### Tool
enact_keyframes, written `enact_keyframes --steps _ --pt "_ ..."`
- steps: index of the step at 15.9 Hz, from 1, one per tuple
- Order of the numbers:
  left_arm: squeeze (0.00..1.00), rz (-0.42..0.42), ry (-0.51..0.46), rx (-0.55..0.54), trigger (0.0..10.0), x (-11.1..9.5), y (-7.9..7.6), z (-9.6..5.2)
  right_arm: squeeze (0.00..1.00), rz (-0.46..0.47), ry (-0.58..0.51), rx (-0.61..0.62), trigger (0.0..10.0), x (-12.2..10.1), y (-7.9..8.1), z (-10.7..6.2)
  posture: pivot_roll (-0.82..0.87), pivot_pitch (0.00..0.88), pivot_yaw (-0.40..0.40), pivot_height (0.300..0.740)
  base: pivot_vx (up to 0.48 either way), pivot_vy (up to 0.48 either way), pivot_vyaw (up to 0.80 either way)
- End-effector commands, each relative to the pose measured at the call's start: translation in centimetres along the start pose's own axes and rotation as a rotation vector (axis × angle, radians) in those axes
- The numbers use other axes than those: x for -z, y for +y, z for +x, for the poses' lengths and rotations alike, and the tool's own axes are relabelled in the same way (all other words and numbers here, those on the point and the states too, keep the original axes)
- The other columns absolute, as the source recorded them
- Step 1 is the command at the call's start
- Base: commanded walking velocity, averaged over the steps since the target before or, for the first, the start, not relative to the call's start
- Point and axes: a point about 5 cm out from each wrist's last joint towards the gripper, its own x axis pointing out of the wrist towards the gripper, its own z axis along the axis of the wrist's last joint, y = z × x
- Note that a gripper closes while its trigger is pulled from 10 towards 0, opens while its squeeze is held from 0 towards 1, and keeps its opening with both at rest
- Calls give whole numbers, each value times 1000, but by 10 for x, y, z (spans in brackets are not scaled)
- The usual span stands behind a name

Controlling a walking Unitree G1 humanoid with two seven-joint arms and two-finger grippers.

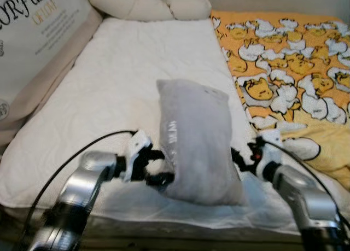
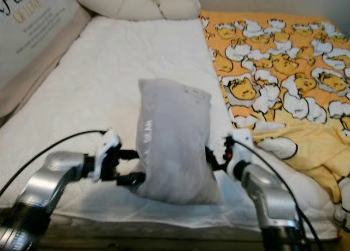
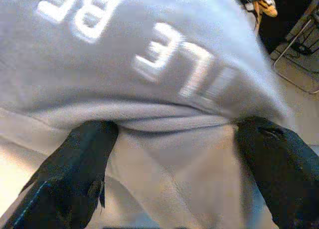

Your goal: Clean up the room

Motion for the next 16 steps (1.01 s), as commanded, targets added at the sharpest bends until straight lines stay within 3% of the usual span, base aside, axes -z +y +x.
enact_keyframes --steps 1,2,5,7,8,10,13,16 --pt "1000 16 -35 -2 10000 -6 -6 -10 1000 -4 -11 6 10000 -3 -6 -4 -147 0 -9 740 0 0 0" --pt "1000 19 -37 -50 10000 -2 -12 -21 1000 -4 -18 27 10000 -5 -12 -7 -145 0 -4 740 0 0 0" --pt "1000 -20 -92 -231 10000 -3 -6 -42 1000 2 -37 59 10000 -9 -24 -16 -138 0 -5 740 0 0 0" --pt "1000 -31 -146 -393 10000 -7 10 -49 1000 18 -54 105 10000 -7 -36 -21 -135 0 -4 740 0 0 0" --pt "1000 -46 -182 -493 10000 -9 27 -46 1000 54 -66 135 10000 -4 -43 -18 -135 0 -4 740 0 0 0" --pt "1000 -184 -285 -616 10000 -12 51 -29 1000 225 -117 143 10000 3 -52 -8 -143 0 7 740 0 0 0" --pt "1000 -431 -366 -509 10000 -2 57 -3 1000 506 -205 70 10000 2 -51 8 -177 0 35 740 0 0 0" --pt "1000 -655 -411 -441 10000 9 57 26 1000 689 -148 -69 10000 11 -33 29 -186 0 47 740 0 0 0"
